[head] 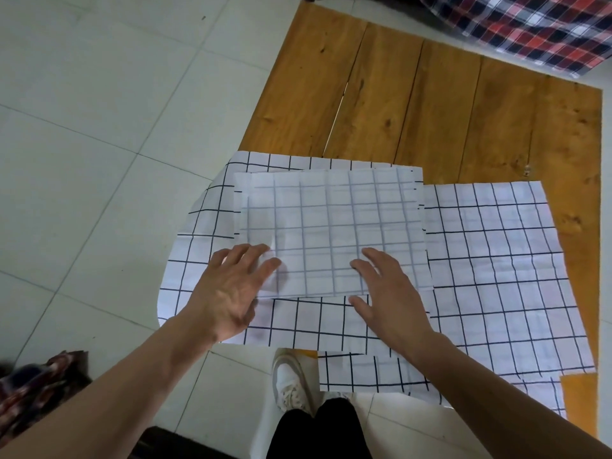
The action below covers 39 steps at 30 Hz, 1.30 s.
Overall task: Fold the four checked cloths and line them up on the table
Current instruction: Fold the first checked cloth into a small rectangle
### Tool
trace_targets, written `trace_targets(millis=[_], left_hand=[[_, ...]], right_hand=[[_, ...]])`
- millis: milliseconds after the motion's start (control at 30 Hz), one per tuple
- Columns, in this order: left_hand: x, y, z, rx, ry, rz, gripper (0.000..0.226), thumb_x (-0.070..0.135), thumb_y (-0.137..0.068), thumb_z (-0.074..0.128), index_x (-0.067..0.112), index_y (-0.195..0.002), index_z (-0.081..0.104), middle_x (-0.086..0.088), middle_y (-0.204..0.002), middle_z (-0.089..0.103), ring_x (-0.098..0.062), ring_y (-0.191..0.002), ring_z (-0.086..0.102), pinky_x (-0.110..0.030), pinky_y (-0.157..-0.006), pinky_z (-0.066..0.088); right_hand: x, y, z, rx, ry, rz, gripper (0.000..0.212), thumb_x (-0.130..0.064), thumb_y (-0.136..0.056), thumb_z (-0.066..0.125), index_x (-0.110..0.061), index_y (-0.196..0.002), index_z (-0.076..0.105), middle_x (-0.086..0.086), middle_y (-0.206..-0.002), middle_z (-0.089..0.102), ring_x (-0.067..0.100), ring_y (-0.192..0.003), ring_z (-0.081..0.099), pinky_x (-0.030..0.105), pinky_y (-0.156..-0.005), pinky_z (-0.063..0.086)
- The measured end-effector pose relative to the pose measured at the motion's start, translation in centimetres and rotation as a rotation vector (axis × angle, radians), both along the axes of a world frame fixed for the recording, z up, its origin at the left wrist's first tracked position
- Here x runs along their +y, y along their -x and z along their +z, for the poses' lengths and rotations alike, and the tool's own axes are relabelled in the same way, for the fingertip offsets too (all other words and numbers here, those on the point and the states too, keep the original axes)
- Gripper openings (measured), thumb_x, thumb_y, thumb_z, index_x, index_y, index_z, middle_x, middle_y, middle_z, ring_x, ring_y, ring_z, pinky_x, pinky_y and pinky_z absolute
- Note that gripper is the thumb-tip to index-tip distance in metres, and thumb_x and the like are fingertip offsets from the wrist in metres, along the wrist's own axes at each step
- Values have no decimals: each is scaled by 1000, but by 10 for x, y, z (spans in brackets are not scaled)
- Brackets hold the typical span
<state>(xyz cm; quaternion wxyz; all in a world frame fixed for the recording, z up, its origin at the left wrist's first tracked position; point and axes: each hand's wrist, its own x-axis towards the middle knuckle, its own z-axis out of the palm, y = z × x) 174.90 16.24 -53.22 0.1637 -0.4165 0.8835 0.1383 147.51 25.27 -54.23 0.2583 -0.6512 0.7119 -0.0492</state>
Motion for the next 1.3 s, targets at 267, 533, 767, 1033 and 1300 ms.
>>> trace_targets(millis=[267, 533, 767, 1033, 1300], left_hand=[[12, 1, -16, 299, 195, 69, 43, 14, -60, 75, 18, -102, 63, 2, -111, 63, -26, -105, 58, -39, -95, 43], [20, 23, 5, 528, 273, 88, 10, 14, -74, 59, 19, -82, 63, 5, -76, 61, -23, -70, 59, -38, -75, 46], [40, 92, 44, 700, 140, 31, 7, 20, -78, 57, 19, -82, 62, 4, -74, 57, -18, -65, 51, -30, -63, 36], [37, 89, 39, 563, -117, -29, 49, 48, -67, 75, 30, -110, 60, 14, -110, 60, -12, -99, 52, -30, -79, 39], [39, 79, 1, 522, -74, -47, 41, 10, -52, 83, 24, -87, 66, 11, -104, 66, -15, -98, 55, -33, -75, 44]], right_hand=[[-2, 1, 3, 1, -7, -12, 61, -40, -88, 67, -27, -143, 43, -5, -157, 26, 13, -145, 21, 33, -113, 35], [-6, -3, 17, 40, 38, 136, 86, -57, -75, 75, -28, -147, 39, 2, -160, 23, 21, -149, 14, 39, -121, 17], [7, -1, 23, -82, 301, 133, 31, -23, -79, 75, -22, -109, 71, 0, -129, 59, 20, -129, 47, 42, -105, 42], [40, 62, 21, -362, 428, -55, 31, -5, -66, 82, -12, -95, 73, 1, -115, 64, 19, -114, 57, 33, -93, 49], [70, 85, 28, -627, 362, -327, 40, -28, -64, 72, -4, -96, 72, 15, -115, 64, 27, -114, 60, 33, -93, 49]])
